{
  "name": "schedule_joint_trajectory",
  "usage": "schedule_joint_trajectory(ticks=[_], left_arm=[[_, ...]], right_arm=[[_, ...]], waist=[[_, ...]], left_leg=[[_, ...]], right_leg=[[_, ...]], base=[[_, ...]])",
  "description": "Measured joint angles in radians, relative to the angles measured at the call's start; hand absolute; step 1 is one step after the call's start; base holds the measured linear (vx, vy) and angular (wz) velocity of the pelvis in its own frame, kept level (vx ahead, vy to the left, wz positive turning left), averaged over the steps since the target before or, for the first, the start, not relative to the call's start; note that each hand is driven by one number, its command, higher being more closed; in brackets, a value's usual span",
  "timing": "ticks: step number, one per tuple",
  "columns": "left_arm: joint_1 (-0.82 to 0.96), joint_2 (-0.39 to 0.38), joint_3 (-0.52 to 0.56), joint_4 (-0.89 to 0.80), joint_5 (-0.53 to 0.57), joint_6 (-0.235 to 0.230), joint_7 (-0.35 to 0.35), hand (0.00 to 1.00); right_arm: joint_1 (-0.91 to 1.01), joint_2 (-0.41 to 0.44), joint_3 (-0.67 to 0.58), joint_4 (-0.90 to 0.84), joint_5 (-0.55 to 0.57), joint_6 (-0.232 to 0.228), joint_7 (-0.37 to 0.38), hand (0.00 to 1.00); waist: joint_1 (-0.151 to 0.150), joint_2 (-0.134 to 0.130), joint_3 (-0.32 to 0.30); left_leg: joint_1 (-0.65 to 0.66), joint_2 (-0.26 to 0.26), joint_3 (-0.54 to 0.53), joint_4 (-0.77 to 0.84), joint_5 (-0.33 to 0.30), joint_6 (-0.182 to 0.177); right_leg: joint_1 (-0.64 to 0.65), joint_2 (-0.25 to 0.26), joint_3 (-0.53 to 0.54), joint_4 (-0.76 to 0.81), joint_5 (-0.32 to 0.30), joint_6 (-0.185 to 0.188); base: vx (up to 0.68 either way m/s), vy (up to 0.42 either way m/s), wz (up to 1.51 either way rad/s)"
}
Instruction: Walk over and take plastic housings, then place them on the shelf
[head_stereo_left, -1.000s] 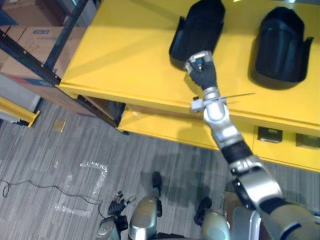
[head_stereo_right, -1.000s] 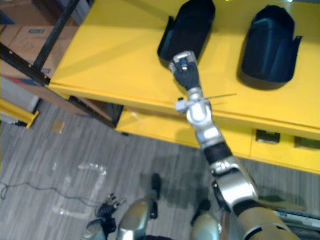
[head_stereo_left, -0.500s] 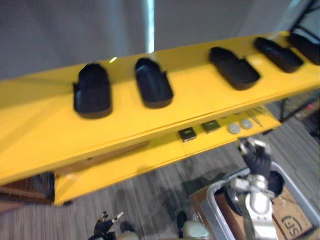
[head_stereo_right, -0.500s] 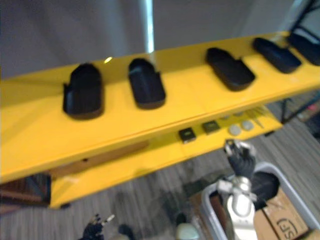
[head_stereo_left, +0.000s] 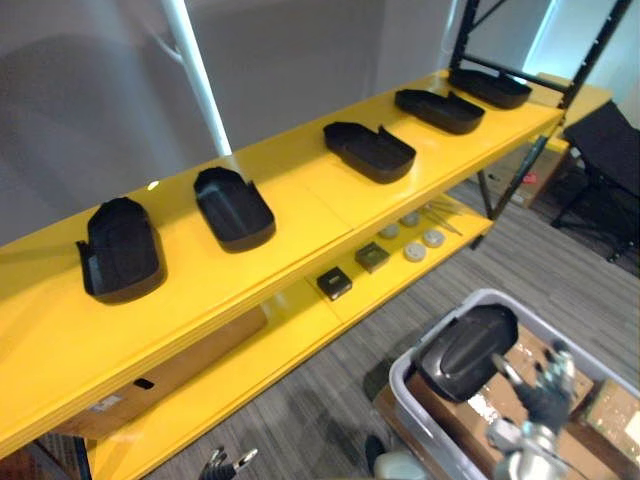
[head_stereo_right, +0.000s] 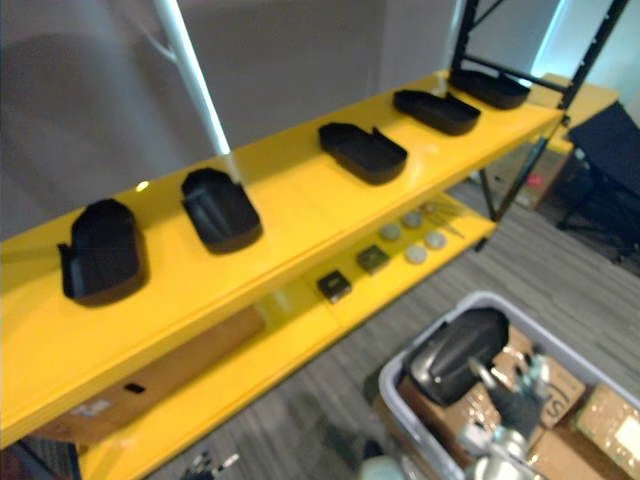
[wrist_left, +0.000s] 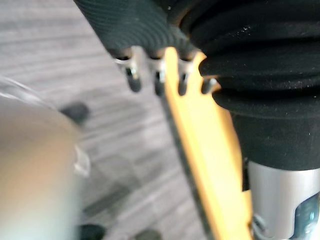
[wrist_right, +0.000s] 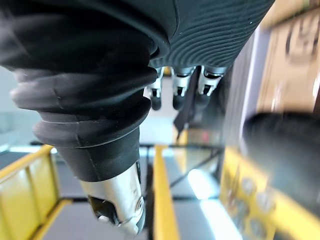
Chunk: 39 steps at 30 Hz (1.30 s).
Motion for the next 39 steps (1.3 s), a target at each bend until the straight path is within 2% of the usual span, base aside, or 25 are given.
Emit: schedule_joint_trajectory(ticks=[2,3,4,6,10,12,13,15,17,18,19,20,21,23,25,26,27,29,30,31,33,34,37,38,39], left_arm=[[0.017,-0.004,0.000,0.009,-0.007,-0.004,0.006,0.00],[0.019,-0.005,0.000,0.011,-0.007,-0.005,0.006,0.00],[0.025,-0.005,0.007,0.013,-0.030,-0.016,0.005,0.00],[0.029,-0.005,0.011,0.013,-0.038,-0.037,0.000,0.00],[-0.003,-0.009,0.020,0.009,-0.045,-0.071,-0.011,0.00],[-0.046,-0.015,0.018,-0.001,-0.042,-0.087,-0.020,0.00],[-0.062,-0.015,0.017,-0.003,-0.041,-0.087,-0.021,0.00],[-0.107,-0.026,0.001,-0.053,-0.021,-0.087,-0.025,0.00],[-0.129,-0.040,-0.003,-0.081,0.004,-0.085,-0.035,0.00],[-0.132,-0.040,-0.002,-0.102,0.010,-0.085,-0.041,0.00],[-0.121,-0.036,-0.002,-0.131,0.015,-0.084,-0.039,0.00],[-0.105,-0.033,0.000,-0.144,0.016,-0.082,-0.016,0.00],[-0.096,-0.031,0.000,-0.144,0.015,-0.079,-0.002,0.00],[-0.081,-0.023,0.002,-0.141,0.000,-0.070,0.033,0.00],[-0.082,-0.002,-0.001,-0.135,-0.006,-0.051,0.037,0.00],[-0.083,0.003,0.001,-0.135,-0.005,-0.036,0.037,0.00],[-0.082,0.007,0.004,-0.136,-0.005,-0.030,0.037,0.00],[-0.081,0.034,0.009,-0.136,-0.006,0.004,0.037,0.00],[-0.076,0.041,0.012,-0.135,-0.008,0.010,0.037,0.00],[-0.071,0.065,0.030,-0.107,-0.008,0.021,0.037,0.00],[-0.057,0.041,0.040,-0.058,-0.038,0.038,0.033,0.00],[-0.052,0.031,0.044,-0.050,-0.043,0.037,0.029,0.00],[-0.046,0.032,0.050,-0.039,-0.063,0.020,0.027,0.00],[-0.049,0.030,0.050,-0.037,-0.075,0.015,0.028,0.00],[-0.055,0.022,0.050,-0.031,-0.085,0.002,0.028,0.00]], right_arm=[[-0.052,-0.024,0.042,0.038,0.001,0.000,0.010,0.00],[-0.060,-0.028,0.047,0.046,0.001,0.001,0.012,0.00],[-0.096,-0.034,0.066,0.078,0.002,0.001,0.013,0.00],[-0.117,-0.038,0.089,0.081,0.002,0.000,0.016,0.00],[-0.128,-0.043,0.109,0.081,0.002,0.021,0.015,0.00],[-0.152,-0.067,0.130,0.082,0.002,0.041,-0.009,0.00],[-0.162,-0.067,0.131,0.082,0.002,0.043,-0.016,0.00],[-0.168,-0.051,0.130,0.078,0.025,0.044,-0.047,0.00],[-0.133,-0.022,0.122,0.066,0.040,0.044,-0.051,0.00],[-0.097,0.000,0.122,0.051,0.039,0.044,-0.047,0.00],[-0.034,0.024,0.124,0.018,0.040,0.044,-0.028,0.00],[0.029,0.028,0.125,-0.006,0.041,0.042,0.009,0.00],[0.054,0.026,0.126,-0.009,0.041,0.038,0.031,0.00],[0.078,0.024,0.142,-0.010,0.040,0.023,0.078,0.00],[0.054,0.026,0.184,-0.009,0.038,0.004,0.080,0.00],[0.008,0.026,0.219,-0.002,0.038,-0.002,0.073,0.00],[-0.014,0.025,0.233,0.004,0.039,-0.002,0.063,0.00],[-0.104,0.026,0.266,0.047,0.039,0.009,0.017,0.00],[-0.117,0.026,0.271,0.056,0.039,0.016,0.007,0.00],[-0.133,0.025,0.281,0.082,0.035,0.035,-0.016,0.00],[-0.129,0.008,0.281,0.103,0.011,0.062,-0.044,0.00],[-0.125,0.003,0.281,0.110,0.005,0.069,-0.050,0.00],[-0.123,-0.016,0.282,0.141,-0.008,0.094,-0.038,0.00],[-0.127,-0.021,0.279,0.148,-0.011,0.097,-0.028,0.00],[-0.137,-0.046,0.275,0.150,-0.011,0.100,-0.015,0.00]], waist=[[0.025,0.010,-0.004],[0.031,0.010,-0.004],[0.043,0.013,-0.009],[0.055,0.009,-0.011],[0.059,0.005,-0.009],[0.060,0.008,0.002],[0.060,0.006,0.012],[0.057,0.004,0.083],[0.053,-0.003,0.123],[0.051,-0.015,0.147],[0.049,-0.035,0.161],[0.042,-0.046,0.167],[0.034,-0.036,0.168],[0.033,-0.043,0.155],[0.042,-0.049,0.150],[0.058,-0.049,0.136],[0.066,-0.051,0.132],[0.092,-0.058,0.126],[0.094,-0.067,0.121],[0.098,-0.088,0.106],[0.100,-0.050,0.085],[0.091,-0.043,0.080],[0.101,-0.045,0.079],[0.100,-0.045,0.081],[0.090,-0.030,0.099]], left_leg=[[-0.041,-0.006,-0.111,0.131,-0.090,0.041],[-0.046,-0.005,-0.124,0.150,-0.100,0.045],[-0.068,-0.008,-0.188,0.220,-0.116,0.067],[-0.093,-0.021,-0.228,0.277,-0.131,0.092],[-0.131,-0.034,-0.256,0.299,-0.154,0.103],[-0.171,-0.035,-0.283,0.314,-0.189,0.101],[-0.179,-0.038,-0.296,0.326,-0.195,0.103],[-0.178,-0.036,-0.334,0.406,-0.245,0.101],[-0.181,-0.036,-0.333,0.462,-0.286,0.105],[-0.179,-0.037,-0.313,0.498,-0.301,0.115],[-0.179,-0.039,-0.279,0.525,-0.314,0.131],[-0.179,-0.039,-0.245,0.531,-0.319,0.146],[-0.180,-0.034,-0.234,0.529,-0.321,0.162],[-0.182,-0.007,-0.182,0.494,-0.287,0.170],[-0.180,0.015,-0.159,0.419,-0.217,0.155],[-0.182,0.035,-0.140,0.365,-0.170,0.140],[-0.184,0.046,-0.128,0.347,-0.154,0.133],[-0.201,0.092,-0.090,0.335,-0.121,0.099],[-0.209,0.098,-0.082,0.341,-0.117,0.093],[-0.219,0.102,-0.079,0.342,-0.103,0.069],[-0.216,0.131,-0.072,0.282,-0.058,0.049],[-0.216,0.136,-0.064,0.265,-0.044,0.042],[-0.234,0.159,-0.002,0.235,-0.003,-0.006],[-0.242,0.165,0.003,0.235,0.005,-0.011],[-0.253,0.178,-0.006,0.227,0.027,-0.005]], right_leg=[[-0.004,0.020,0.053,-0.001,0.007,-0.003],[-0.004,0.023,0.061,-0.001,0.008,-0.002],[-0.004,0.027,0.098,-0.007,0.016,0.007],[-0.006,0.018,0.129,-0.013,0.033,0.021],[-0.041,0.011,0.137,-0.013,0.042,0.029],[-0.095,0.021,0.133,0.027,0.047,0.030],[-0.106,0.023,0.130,0.046,0.047,0.030],[-0.136,0.045,0.130,0.154,0.047,0.030],[-0.158,0.057,0.129,0.214,0.047,0.031],[-0.159,0.054,0.120,0.226,0.047,0.031],[-0.156,0.033,0.062,0.212,0.047,0.037],[-0.160,-0.002,0.004,0.196,0.023,0.014],[-0.164,-0.016,-0.029,0.202,0.013,-0.003],[-0.207,-0.033,-0.106,0.298,0.004,-0.016],[-0.212,-0.046,-0.167,0.419,-0.027,-0.061],[-0.208,-0.071,-0.218,0.487,-0.050,-0.089],[-0.203,-0.085,-0.234,0.505,-0.053,-0.094],[-0.154,-0.162,-0.261,0.514,-0.049,-0.098],[-0.138,-0.190,-0.264,0.494,-0.023,-0.106],[-0.112,-0.198,-0.266,0.416,0.021,-0.070],[-0.104,-0.163,-0.296,0.327,0.024,-0.071],[-0.092,-0.154,-0.314,0.285,0.022,-0.068],[-0.049,-0.104,-0.394,0.054,0.026,0.013],[-0.048,-0.096,-0.393,0.021,0.029,0.017],[-0.050,-0.072,-0.392,-0.012,0.056,0.005]], base=[[0.06,0.094,-0.83],[0.09,0.133,-0.82],[0.06,0.084,-0.66],[0.08,0.111,-0.55],[0.01,0.108,-0.12],[-0.06,0.081,-0.03],[-0.10,0.055,-0.15],[-0.17,0.072,-0.40],[-0.26,0.084,-0.58],[-0.35,0.044,-0.70],[-0.38,0.023,-0.88],[-0.38,0.031,-0.77],[-0.33,0.063,-0.75],[-0.23,0.032,-0.61],[-0.12,-0.069,-0.38],[-0.04,-0.112,-0.45],[-0.03,-0.185,-0.64],[-0.02,-0.224,-0.68],[0.00,-0.307,-0.65],[0.01,-0.259,-0.56],[0.02,-0.254,-0.63],[0.02,-0.236,-0.58],[-0.01,-0.261,-0.63],[-0.05,-0.238,-0.47],[-0.08,-0.197,-0.27]])
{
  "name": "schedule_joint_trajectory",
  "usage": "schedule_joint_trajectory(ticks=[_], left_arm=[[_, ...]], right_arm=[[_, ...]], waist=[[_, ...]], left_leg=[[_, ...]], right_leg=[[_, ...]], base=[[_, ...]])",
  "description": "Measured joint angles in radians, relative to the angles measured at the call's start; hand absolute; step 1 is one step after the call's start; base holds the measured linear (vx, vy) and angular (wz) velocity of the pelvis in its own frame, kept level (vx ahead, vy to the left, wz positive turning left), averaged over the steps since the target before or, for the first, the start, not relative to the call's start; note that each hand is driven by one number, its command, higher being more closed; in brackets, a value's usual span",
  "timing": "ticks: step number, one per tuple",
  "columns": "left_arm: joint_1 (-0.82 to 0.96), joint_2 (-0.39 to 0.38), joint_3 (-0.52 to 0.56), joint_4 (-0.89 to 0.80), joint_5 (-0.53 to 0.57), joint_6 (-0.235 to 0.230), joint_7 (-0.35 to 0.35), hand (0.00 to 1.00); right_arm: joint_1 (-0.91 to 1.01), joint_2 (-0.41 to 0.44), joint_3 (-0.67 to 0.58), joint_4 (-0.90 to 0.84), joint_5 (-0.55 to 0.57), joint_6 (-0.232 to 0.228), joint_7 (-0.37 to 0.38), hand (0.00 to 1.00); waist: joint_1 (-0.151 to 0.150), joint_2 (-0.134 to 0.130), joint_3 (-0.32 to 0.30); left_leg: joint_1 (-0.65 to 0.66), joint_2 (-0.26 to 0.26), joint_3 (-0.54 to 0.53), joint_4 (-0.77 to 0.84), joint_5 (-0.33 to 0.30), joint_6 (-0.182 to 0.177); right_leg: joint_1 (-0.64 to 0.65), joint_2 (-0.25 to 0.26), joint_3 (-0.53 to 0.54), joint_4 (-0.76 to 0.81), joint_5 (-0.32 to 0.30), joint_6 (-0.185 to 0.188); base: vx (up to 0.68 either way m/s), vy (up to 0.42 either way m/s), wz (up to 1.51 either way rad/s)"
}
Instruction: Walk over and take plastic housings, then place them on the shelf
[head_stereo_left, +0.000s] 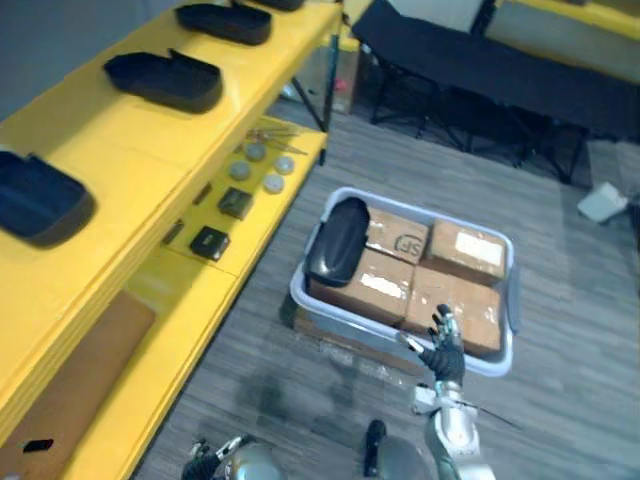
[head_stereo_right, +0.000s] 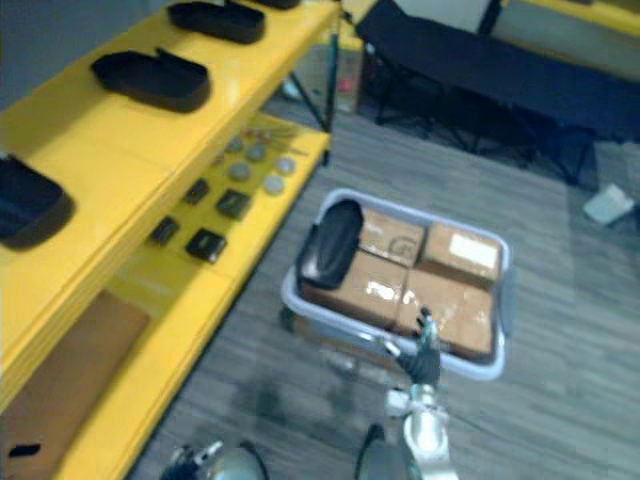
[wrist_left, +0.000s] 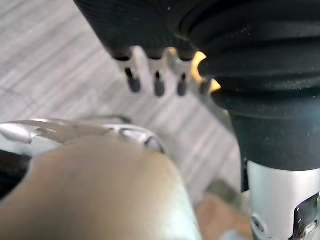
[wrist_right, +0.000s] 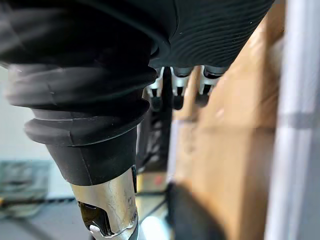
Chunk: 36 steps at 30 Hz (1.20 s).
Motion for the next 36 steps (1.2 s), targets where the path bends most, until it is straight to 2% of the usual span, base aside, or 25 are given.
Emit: schedule_joint_trajectory(ticks=[3,4,6,10,13,16,17,18,20,24,27,32,36], left_arm=[[0.002,-0.030,-0.003,0.000,-0.031,-0.037,-0.004,0.00],[0.003,-0.031,-0.007,-0.003,-0.029,-0.043,-0.007,0.00],[0.003,-0.031,-0.014,-0.004,-0.025,-0.047,-0.009,0.00],[0.003,-0.019,-0.042,-0.002,0.021,-0.059,-0.026,0.00],[0.001,-0.016,-0.054,-0.003,0.052,-0.079,-0.039,0.00],[-0.020,-0.012,-0.070,-0.024,0.049,-0.098,-0.042,0.00],[-0.042,-0.009,-0.085,-0.052,0.048,-0.107,-0.041,0.00],[-0.050,-0.010,-0.086,-0.066,0.048,-0.110,-0.040,0.00],[-0.087,-0.010,-0.093,-0.101,0.049,-0.116,-0.034,0.00],[-0.137,-0.024,-0.152,-0.142,0.050,-0.118,-0.030,0.00],[-0.166,-0.035,-0.182,-0.160,0.050,-0.121,-0.027,0.00],[-0.188,-0.042,-0.200,-0.157,-0.036,-0.110,-0.004,0.00],[-0.201,-0.051,-0.200,-0.154,-0.037,-0.110,-0.001,0.00]], right_arm=[[0.014,-0.054,-0.058,-0.001,0.000,0.000,0.018,0.00],[0.005,-0.064,-0.093,-0.001,0.002,-0.002,0.009,0.00],[-0.010,-0.066,-0.127,0.000,0.019,-0.015,0.003,0.00],[-0.060,-0.065,-0.184,0.025,0.022,-0.021,-0.033,0.00],[-0.158,-0.073,-0.216,0.111,0.032,-0.002,-0.038,0.00],[-0.329,-0.106,-0.245,0.202,0.051,0.051,-0.063,0.00],[-0.436,-0.140,-0.255,0.261,0.051,0.082,-0.086,0.00],[-0.479,-0.153,-0.261,0.282,0.052,0.092,-0.095,0.00],[-0.662,-0.205,-0.267,0.372,0.074,0.149,-0.117,0.00],[-0.886,-0.282,-0.251,0.518,0.104,0.243,-0.124,0.00],[-1.000,-0.332,-0.214,0.614,0.132,0.278,-0.122,0.00],[-1.084,-0.372,-0.194,0.676,0.140,0.323,-0.124,0.00],[-1.146,-0.380,-0.164,0.722,0.139,0.380,-0.138,0.00]], waist=[[-0.002,0.029,0.014],[-0.001,0.034,0.024],[-0.001,0.032,0.035],[0.007,0.035,0.050],[0.020,0.040,0.054],[0.028,0.046,0.092],[0.049,0.055,0.119],[0.057,0.057,0.126],[0.083,0.062,0.152],[0.119,0.064,0.169],[0.150,0.079,0.205],[0.170,0.114,0.238],[0.196,0.121,0.241]], left_leg=[[0.017,-0.020,-0.073,-0.082,0.042,-0.014],[0.020,-0.042,-0.100,-0.111,0.055,-0.025],[0.021,-0.061,-0.103,-0.127,0.058,-0.019],[0.019,-0.125,-0.156,-0.149,0.050,-0.013],[0.014,-0.158,-0.165,-0.148,0.044,-0.002],[-0.025,-0.191,-0.212,-0.114,0.035,0.018],[-0.058,-0.195,-0.240,-0.085,0.035,0.027],[-0.078,-0.195,-0.249,-0.072,0.035,0.030],[-0.132,-0.200,-0.307,-0.039,0.034,0.034],[-0.175,-0.206,-0.347,-0.021,0.030,0.041],[-0.195,-0.209,-0.358,0.017,0.011,0.053],[-0.264,-0.227,-0.399,0.072,0.002,0.063],[-0.276,-0.233,-0.401,0.079,0.005,0.067]], right_leg=[[0.000,0.016,-0.001,-0.022,0.012,-0.013],[0.000,0.014,-0.002,-0.036,0.016,-0.005],[0.000,0.002,-0.005,-0.056,0.018,-0.002],[0.018,-0.051,-0.051,-0.089,0.032,0.019],[0.015,-0.085,-0.058,-0.089,0.040,0.030],[0.014,-0.116,-0.090,-0.084,0.080,0.036],[0.006,-0.120,-0.106,-0.083,0.097,0.036],[-0.003,-0.120,-0.111,-0.082,0.105,0.037],[-0.024,-0.119,-0.131,-0.081,0.113,0.033],[-0.039,-0.122,-0.166,-0.063,0.113,0.033],[-0.048,-0.130,-0.170,-0.039,0.110,0.030],[-0.081,-0.154,-0.202,0.003,0.096,0.036],[-0.101,-0.166,-0.207,0.032,0.089,0.033]], base=[[-0.11,-0.106,-0.04],[-0.14,-0.043,0.03],[-0.12,0.007,0.00],[-0.09,0.090,0.08],[-0.04,0.094,0.14],[-0.01,0.081,0.35],[-0.02,0.057,0.30],[-0.02,0.059,0.33],[-0.01,0.040,0.31],[-0.02,0.029,0.25],[-0.06,0.052,0.10],[-0.09,0.054,0.21],[-0.07,0.031,0.04]])
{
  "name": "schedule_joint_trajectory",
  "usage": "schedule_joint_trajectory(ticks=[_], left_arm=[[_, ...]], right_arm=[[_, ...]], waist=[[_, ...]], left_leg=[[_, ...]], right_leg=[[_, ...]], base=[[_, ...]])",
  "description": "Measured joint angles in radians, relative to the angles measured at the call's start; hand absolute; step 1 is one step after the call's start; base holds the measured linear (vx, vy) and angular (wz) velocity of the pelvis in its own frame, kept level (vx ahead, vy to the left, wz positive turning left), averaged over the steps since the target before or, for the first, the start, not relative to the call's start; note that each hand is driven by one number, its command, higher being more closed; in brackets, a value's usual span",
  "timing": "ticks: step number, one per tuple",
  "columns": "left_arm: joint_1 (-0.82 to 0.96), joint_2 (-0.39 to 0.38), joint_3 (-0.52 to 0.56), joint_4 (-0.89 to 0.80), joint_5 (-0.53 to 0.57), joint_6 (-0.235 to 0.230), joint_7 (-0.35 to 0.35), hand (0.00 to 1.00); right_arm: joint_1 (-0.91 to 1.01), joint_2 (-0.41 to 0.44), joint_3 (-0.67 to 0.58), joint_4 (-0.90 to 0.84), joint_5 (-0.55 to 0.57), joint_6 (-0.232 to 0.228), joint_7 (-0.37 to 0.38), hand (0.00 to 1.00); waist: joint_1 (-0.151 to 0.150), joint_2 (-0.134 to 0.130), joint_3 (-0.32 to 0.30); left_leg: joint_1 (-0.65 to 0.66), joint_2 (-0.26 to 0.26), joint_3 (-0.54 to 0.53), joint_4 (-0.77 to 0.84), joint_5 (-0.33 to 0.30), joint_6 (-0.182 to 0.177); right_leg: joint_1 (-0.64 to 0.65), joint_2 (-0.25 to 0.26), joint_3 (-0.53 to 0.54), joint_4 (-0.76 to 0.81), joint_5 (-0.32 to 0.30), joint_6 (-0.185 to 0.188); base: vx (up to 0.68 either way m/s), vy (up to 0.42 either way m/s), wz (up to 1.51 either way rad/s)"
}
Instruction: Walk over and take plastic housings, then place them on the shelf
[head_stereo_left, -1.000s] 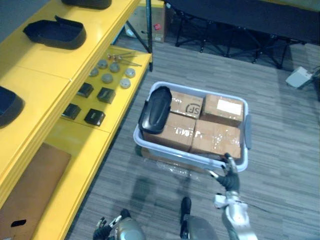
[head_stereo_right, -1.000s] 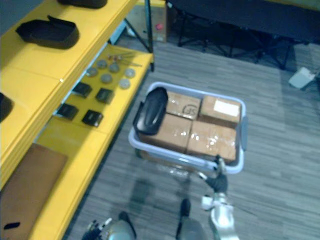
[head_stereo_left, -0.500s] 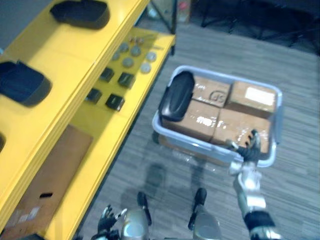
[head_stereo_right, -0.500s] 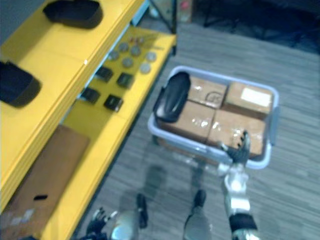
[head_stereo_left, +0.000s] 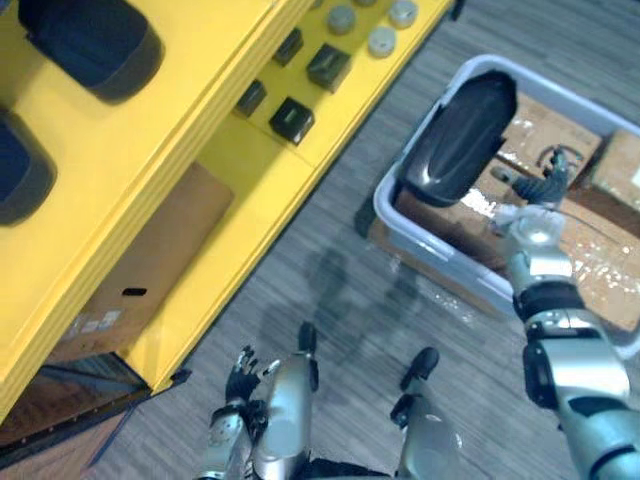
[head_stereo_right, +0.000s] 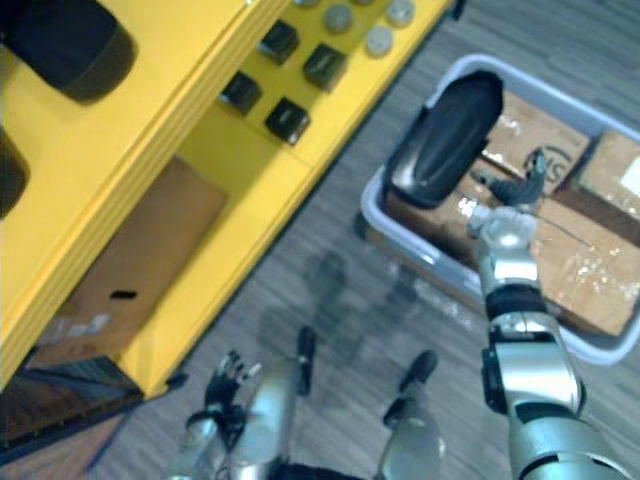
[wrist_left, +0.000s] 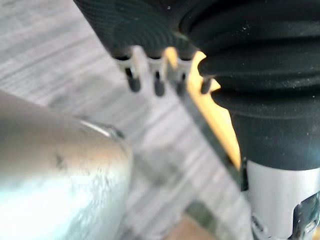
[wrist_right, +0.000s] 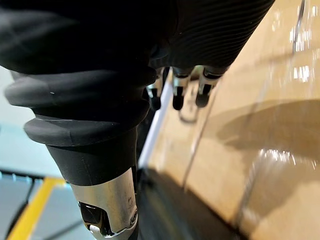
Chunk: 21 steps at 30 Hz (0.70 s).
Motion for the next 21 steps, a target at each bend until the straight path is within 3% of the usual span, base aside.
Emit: schedule_joint_trajectory(ticks=[3,9,13,17,18,21], left_arm=[[-0.011,-0.009,-0.001,0.009,-0.001,-0.008,-0.001,0.00],[-0.020,-0.019,-0.009,0.065,-0.051,-0.036,-0.022,0.00],[-0.020,-0.016,-0.010,0.078,-0.073,-0.050,-0.045,0.00],[-0.021,-0.008,-0.030,0.086,-0.077,-0.061,-0.045,0.00],[-0.021,-0.005,-0.043,0.089,-0.081,-0.061,-0.045,0.00],[-0.021,-0.009,-0.055,0.105,-0.104,-0.061,-0.046,0.00]], right_arm=[[-0.029,-0.022,0.009,0.030,-0.001,0.032,-0.012,0.00],[-0.054,-0.073,0.053,0.105,-0.011,0.085,-0.015,0.00],[-0.096,-0.100,0.062,0.137,-0.011,0.097,-0.059,0.00],[-0.104,-0.123,0.062,0.168,-0.011,0.138,-0.101,0.00],[-0.104,-0.132,0.062,0.174,-0.012,0.148,-0.102,1.00],[-0.105,-0.153,0.063,0.175,-0.013,0.178,-0.087,1.00]], waist=[[0.017,0.010,0.005],[0.021,0.062,0.014],[0.026,0.067,0.011],[0.035,0.073,0.007],[0.036,0.078,0.003],[0.042,0.092,-0.006]], left_leg=[[-0.001,-0.009,-0.001,-0.001,0.003,0.005],[-0.007,-0.035,-0.012,-0.010,0.015,0.016],[-0.037,-0.035,-0.025,-0.002,0.017,0.016],[-0.039,-0.045,-0.031,-0.003,0.021,0.019],[-0.039,-0.050,-0.034,-0.004,0.021,0.020],[-0.040,-0.057,-0.033,-0.005,0.021,0.020]], right_leg=[[-0.006,-0.012,-0.004,0.017,-0.008,0.001],[-0.011,-0.041,-0.016,0.040,-0.018,0.011],[-0.035,-0.043,-0.025,0.055,-0.021,0.013],[-0.040,-0.058,-0.035,0.078,-0.038,0.017],[-0.041,-0.064,-0.037,0.086,-0.041,0.018],[-0.042,-0.073,-0.038,0.088,-0.042,0.018]], base=[[-0.05,0.040,0.06],[-0.02,0.045,0.10],[-0.02,0.025,0.08],[-0.02,0.027,0.08],[-0.01,0.043,0.12],[-0.01,0.036,0.04]])
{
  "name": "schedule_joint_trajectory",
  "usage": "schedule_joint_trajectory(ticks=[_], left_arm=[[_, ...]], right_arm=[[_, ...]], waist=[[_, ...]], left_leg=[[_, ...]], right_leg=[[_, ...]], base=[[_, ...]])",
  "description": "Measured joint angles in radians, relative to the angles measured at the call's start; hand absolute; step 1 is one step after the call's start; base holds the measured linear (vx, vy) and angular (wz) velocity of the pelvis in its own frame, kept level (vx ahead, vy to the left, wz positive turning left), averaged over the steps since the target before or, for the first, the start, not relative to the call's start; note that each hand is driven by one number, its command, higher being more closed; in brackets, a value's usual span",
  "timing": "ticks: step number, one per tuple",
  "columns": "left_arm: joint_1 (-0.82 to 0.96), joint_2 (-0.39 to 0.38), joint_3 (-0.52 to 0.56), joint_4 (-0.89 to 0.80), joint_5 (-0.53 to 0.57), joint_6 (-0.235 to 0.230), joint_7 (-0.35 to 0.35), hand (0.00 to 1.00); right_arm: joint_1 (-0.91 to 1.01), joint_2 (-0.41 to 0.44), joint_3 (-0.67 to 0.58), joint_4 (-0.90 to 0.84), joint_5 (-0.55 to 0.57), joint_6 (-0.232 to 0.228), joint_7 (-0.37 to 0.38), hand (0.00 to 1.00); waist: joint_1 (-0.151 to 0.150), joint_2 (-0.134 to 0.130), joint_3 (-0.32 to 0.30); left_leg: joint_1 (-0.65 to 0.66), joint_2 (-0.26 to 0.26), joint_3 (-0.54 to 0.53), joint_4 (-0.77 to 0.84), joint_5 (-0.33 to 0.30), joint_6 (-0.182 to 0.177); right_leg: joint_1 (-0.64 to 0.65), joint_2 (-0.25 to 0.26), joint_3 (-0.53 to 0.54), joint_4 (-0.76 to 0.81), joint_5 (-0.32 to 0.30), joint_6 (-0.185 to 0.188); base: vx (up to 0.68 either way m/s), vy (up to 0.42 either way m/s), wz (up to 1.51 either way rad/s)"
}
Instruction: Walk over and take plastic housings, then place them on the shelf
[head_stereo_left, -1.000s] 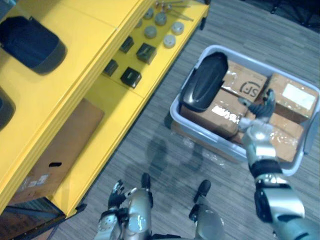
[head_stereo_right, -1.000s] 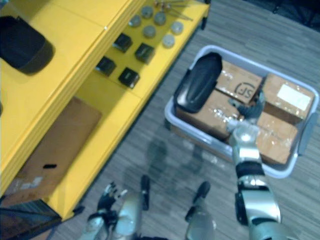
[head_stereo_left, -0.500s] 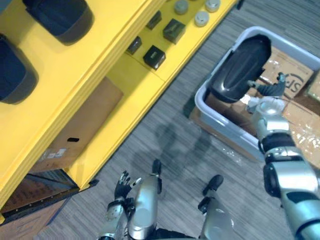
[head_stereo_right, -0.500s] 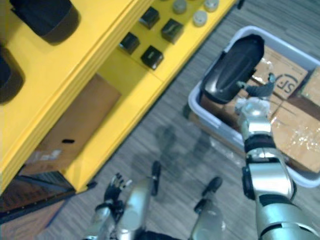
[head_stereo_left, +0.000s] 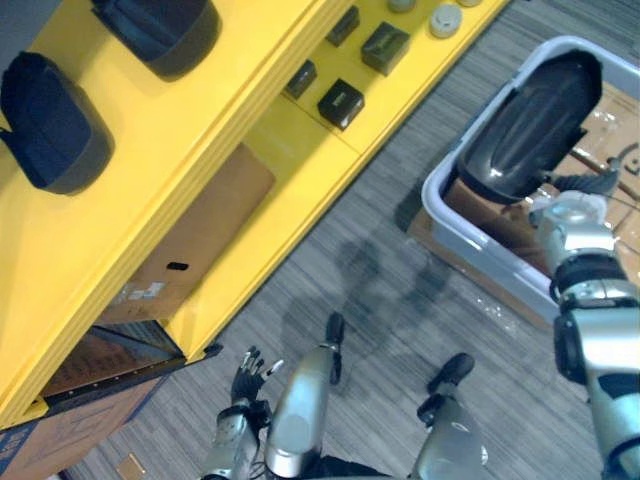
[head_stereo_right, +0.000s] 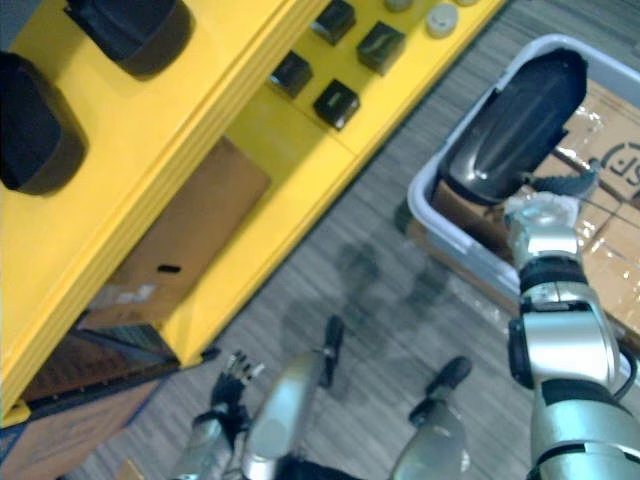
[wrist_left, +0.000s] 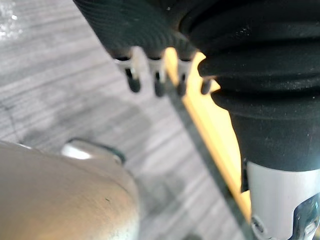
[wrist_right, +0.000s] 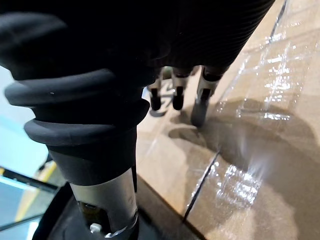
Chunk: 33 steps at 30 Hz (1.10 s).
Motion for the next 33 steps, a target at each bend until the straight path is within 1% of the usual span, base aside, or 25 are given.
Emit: schedule_joint_trajectory(ticks=[3,4,5,7,8,9,11,13,14,16,18,20,22,23,24,26,27,28,29,30,32,33], left_arm=[[-0.001,0.004,-0.016,0.006,-0.008,0.000,0.001,0.00],[-0.001,0.004,-0.017,0.009,-0.008,0.000,0.000,0.00],[-0.001,0.004,-0.020,0.009,-0.008,0.000,0.000,0.00],[-0.001,0.006,-0.026,0.010,-0.008,0.001,0.000,0.00],[-0.001,0.006,-0.029,0.011,-0.008,0.001,0.000,0.00],[-0.001,0.006,-0.030,0.011,-0.008,0.001,0.000,0.00],[-0.001,0.006,-0.031,0.011,-0.008,0.001,0.000,0.00],[-0.001,0.006,-0.033,0.011,-0.009,0.001,0.000,0.00],[-0.001,0.006,-0.035,0.011,-0.008,0.001,0.000,0.00],[-0.001,0.006,-0.037,0.011,-0.008,0.001,0.000,0.00],[0.000,0.007,-0.046,0.010,-0.008,0.001,0.000,0.00],[0.001,0.015,-0.061,0.007,-0.007,-0.001,0.000,0.00],[0.008,0.023,-0.068,0.000,-0.006,-0.001,0.001,0.00],[0.018,0.026,-0.068,-0.011,-0.006,-0.003,0.001,0.00],[0.023,0.028,-0.068,-0.017,-0.006,-0.002,0.001,0.00],[0.044,0.034,-0.068,-0.037,-0.003,0.001,0.006,0.00],[0.046,0.037,-0.068,-0.039,-0.002,0.002,0.007,0.00],[0.049,0.040,-0.062,-0.040,0.011,0.003,0.014,0.00],[0.049,0.041,-0.056,-0.043,0.038,0.003,0.025,0.00],[0.049,0.043,-0.051,-0.046,0.047,0.003,0.036,0.00],[0.049,0.045,-0.024,-0.058,0.108,0.004,0.098,0.00],[0.049,0.047,-0.018,-0.063,0.128,0.003,0.123,0.00]], right_arm=[[-0.003,-0.036,0.013,0.014,-0.038,0.024,0.043,1.00],[-0.009,-0.058,0.033,0.017,-0.039,0.038,0.065,1.00],[-0.018,-0.080,0.045,0.017,-0.052,0.062,0.082,1.00],[-0.021,-0.102,0.045,0.019,-0.068,0.084,0.098,1.00],[-0.026,-0.116,0.045,0.039,-0.087,0.112,0.111,1.00],[-0.032,-0.118,0.045,0.043,-0.099,0.125,0.119,1.00],[-0.053,-0.121,0.045,0.080,-0.137,0.170,0.149,1.00],[-0.060,-0.121,0.045,0.087,-0.158,0.193,0.172,1.00],[-0.062,-0.122,0.048,0.098,-0.188,0.210,0.190,1.00],[-0.062,-0.122,0.048,0.115,-0.202,0.219,0.196,1.00],[-0.062,-0.123,0.048,0.133,-0.246,0.226,0.197,1.00],[-0.062,-0.124,0.048,0.133,-0.283,0.214,0.196,1.00],[-0.061,-0.131,0.049,0.134,-0.311,0.180,0.195,1.00],[-0.061,-0.138,0.062,0.132,-0.328,0.141,0.195,1.00],[-0.061,-0.142,0.073,0.130,-0.341,0.123,0.195,1.00],[-0.060,-0.158,0.088,0.112,-0.384,0.054,0.195,1.00],[-0.059,-0.162,0.088,0.106,-0.392,0.043,0.194,1.00],[-0.055,-0.164,0.091,0.089,-0.404,0.022,0.194,1.00],[-0.052,-0.166,0.118,0.064,-0.425,0.007,0.190,1.00],[-0.050,-0.169,0.126,0.051,-0.433,-0.001,0.189,1.00],[-0.023,-0.171,0.154,-0.004,-0.457,-0.040,0.188,1.00],[-0.013,-0.170,0.157,-0.018,-0.463,-0.051,0.188,1.00]], waist=[[0.007,0.008,-0.006],[0.007,0.012,-0.009],[0.007,0.014,-0.010],[0.007,0.018,-0.013],[0.008,0.021,-0.014],[0.008,0.021,-0.015],[0.008,0.022,-0.015],[0.009,0.023,-0.016],[0.012,0.024,-0.016],[0.015,0.026,-0.018],[0.019,0.030,-0.021],[0.019,0.031,-0.021],[0.014,0.031,-0.021],[0.008,0.030,-0.021],[0.006,0.030,-0.021],[-0.005,0.029,-0.020],[-0.007,0.028,-0.020],[-0.013,0.025,-0.017],[-0.025,0.023,-0.016],[-0.029,0.020,-0.014],[-0.037,-0.001,0.001],[-0.040,-0.009,0.006]], left_leg=[[-0.006,-0.001,-0.005,0.000,0.000,0.000],[-0.014,-0.002,-0.009,0.002,0.000,0.001],[-0.022,-0.002,-0.010,0.001,0.002,0.001],[-0.028,-0.002,-0.017,0.001,0.004,0.000],[-0.029,-0.002,-0.022,0.000,0.006,-0.001],[-0.029,-0.002,-0.023,0.000,0.006,-0.002],[-0.028,-0.001,-0.024,-0.002,0.006,-0.002],[-0.027,-0.001,-0.024,-0.004,0.006,-0.002],[-0.025,-0.001,-0.024,-0.005,0.006,-0.002],[-0.024,-0.001,-0.025,-0.006,0.006,-0.002],[-0.022,-0.001,-0.025,-0.007,0.006,-0.002],[-0.017,-0.001,-0.025,-0.009,0.006,-0.002],[-0.012,-0.001,-0.025,-0.009,0.006,-0.002],[-0.012,-0.001,-0.025,-0.009,0.006,-0.002],[-0.012,-0.001,-0.025,-0.009,0.006,-0.002],[-0.009,0.003,-0.023,-0.009,0.006,-0.002],[-0.006,0.005,-0.022,-0.010,0.006,-0.002],[0.003,0.006,-0.018,-0.013,0.006,-0.002],[0.006,0.009,-0.016,-0.013,0.006,-0.002],[0.007,0.011,-0.013,-0.014,0.006,-0.002],[0.033,0.024,0.013,-0.030,0.006,-0.004],[0.044,0.025,0.018,-0.036,0.008,-0.006]], right_leg=[[-0.003,-0.001,-0.006,0.000,-0.002,-0.002],[-0.008,-0.001,-0.009,0.002,-0.004,-0.005],[-0.016,-0.001,-0.009,0.003,-0.004,-0.005],[-0.018,-0.001,-0.019,0.004,-0.003,-0.004],[-0.016,0.000,-0.025,0.009,-0.006,-0.003],[-0.017,0.000,-0.025,0.012,-0.008,-0.002],[-0.017,0.000,-0.027,0.015,-0.012,-0.001],[-0.017,0.000,-0.027,0.015,-0.012,-0.001],[-0.016,0.000,-0.028,0.015,-0.014,0.000],[-0.015,-0.001,-0.028,0.017,-0.016,0.001],[-0.013,-0.001,-0.029,0.018,-0.018,0.000],[-0.009,-0.001,-0.029,0.018,-0.019,-0.001],[-0.004,-0.001,-0.030,0.019,-0.021,-0.003],[-0.003,-0.001,-0.030,0.018,-0.021,-0.003],[-0.003,-0.001,-0.030,0.018,-0.021,-0.003],[-0.001,0.002,-0.029,0.017,-0.020,-0.003],[0.000,0.003,-0.028,0.017,-0.020,-0.003],[0.004,0.005,-0.024,0.017,-0.021,-0.003],[0.006,0.008,-0.022,0.016,-0.021,-0.004],[0.004,0.009,-0.018,0.016,-0.021,-0.004],[0.005,0.019,0.009,0.012,-0.019,-0.007],[0.008,0.021,0.015,0.011,-0.019,-0.007]], base=[[-0.02,0.024,0.05],[-0.02,0.016,0.05],[-0.02,0.018,0.05],[0.00,0.009,0.10],[0.00,0.005,0.11],[0.01,0.006,0.08],[0.01,0.004,0.02],[0.00,0.000,0.00],[0.00,0.000,0.00],[0.00,0.000,0.00],[0.00,0.000,0.00],[0.00,0.000,0.00],[0.00,0.000,0.00],[0.00,0.000,0.00],[0.00,0.000,0.00],[0.00,0.000,0.00],[-0.01,0.009,-0.06],[0.00,0.006,-0.08],[0.00,0.008,-0.10],[0.00,0.007,-0.18],[0.00,-0.002,-0.30],[0.01,-0.009,-0.29]])
